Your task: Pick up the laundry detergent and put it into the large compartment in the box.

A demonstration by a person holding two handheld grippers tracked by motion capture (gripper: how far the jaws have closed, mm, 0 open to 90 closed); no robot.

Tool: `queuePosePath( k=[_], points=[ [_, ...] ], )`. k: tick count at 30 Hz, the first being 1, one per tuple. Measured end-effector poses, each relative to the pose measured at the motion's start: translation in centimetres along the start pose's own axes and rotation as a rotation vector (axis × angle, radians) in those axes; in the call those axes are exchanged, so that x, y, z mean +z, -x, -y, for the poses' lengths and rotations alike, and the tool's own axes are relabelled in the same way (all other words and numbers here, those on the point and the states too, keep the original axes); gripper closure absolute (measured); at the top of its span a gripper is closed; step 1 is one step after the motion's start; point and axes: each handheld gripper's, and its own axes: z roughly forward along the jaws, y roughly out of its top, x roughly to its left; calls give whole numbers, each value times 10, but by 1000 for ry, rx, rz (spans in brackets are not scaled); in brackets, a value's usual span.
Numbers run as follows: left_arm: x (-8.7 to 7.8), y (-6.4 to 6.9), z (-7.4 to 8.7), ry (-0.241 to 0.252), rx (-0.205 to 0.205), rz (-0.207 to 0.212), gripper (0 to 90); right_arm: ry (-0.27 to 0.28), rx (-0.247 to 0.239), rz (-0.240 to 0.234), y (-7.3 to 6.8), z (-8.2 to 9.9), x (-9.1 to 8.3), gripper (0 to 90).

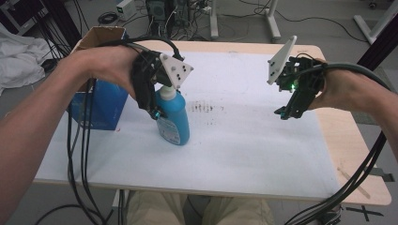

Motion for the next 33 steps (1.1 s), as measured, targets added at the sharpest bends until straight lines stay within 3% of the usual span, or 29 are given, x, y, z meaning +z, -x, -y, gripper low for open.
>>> queuePosePath(
  k=[10, 22, 26, 30, 32, 33],
  points=[
    [0, 0, 0, 2, 2, -3, 366, 8, 2, 8, -1, 1, -1, 134],
    [-10, -5, -2, -17, -68, -31, 375, 8, -3, 4, -1, 0, -2, 134],
    [-37, -7, -14, -43, -109, -57, 375, 11, -1, 9, -1, 2, -2, 134],
    [-61, -9, -26, -70, -178, -80, 375, 15, 2, 13, -1, 3, -3, 134],
    [-67, -10, -28, -75, -185, -83, 376, 14, -1, 12, -1, 3, -3, 134],
    [-78, -11, -33, -80, -202, -90, 376, 15, -2, 13, -1, 4, -4, 134]
  ],
)
